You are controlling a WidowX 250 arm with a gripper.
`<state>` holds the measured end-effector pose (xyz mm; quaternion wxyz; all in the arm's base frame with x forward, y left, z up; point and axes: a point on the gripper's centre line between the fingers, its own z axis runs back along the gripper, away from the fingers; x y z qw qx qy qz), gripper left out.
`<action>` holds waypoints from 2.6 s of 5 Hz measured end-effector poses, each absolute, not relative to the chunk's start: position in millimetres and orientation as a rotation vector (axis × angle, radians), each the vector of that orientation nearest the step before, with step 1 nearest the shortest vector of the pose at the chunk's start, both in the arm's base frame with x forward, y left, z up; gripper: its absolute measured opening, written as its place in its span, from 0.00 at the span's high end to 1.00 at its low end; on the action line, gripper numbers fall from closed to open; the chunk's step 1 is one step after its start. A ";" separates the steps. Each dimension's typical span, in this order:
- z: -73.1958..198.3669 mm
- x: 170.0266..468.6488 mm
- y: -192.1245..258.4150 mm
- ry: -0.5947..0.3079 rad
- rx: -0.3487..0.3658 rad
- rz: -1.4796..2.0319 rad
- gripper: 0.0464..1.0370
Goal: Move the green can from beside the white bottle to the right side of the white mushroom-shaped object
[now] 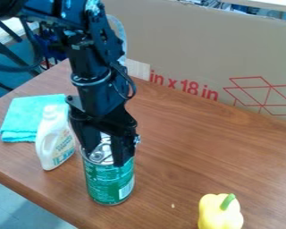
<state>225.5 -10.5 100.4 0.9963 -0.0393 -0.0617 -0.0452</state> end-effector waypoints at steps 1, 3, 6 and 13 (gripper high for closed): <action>100.3 231.0 -11.7 -0.115 -0.075 -0.098 0.04; 91.1 241.6 -10.3 -0.074 -0.062 -0.080 0.04; 88.1 295.8 -4.3 -0.170 -0.064 -0.090 0.04; 166.7 305.2 -70.1 -0.241 0.034 -0.240 0.04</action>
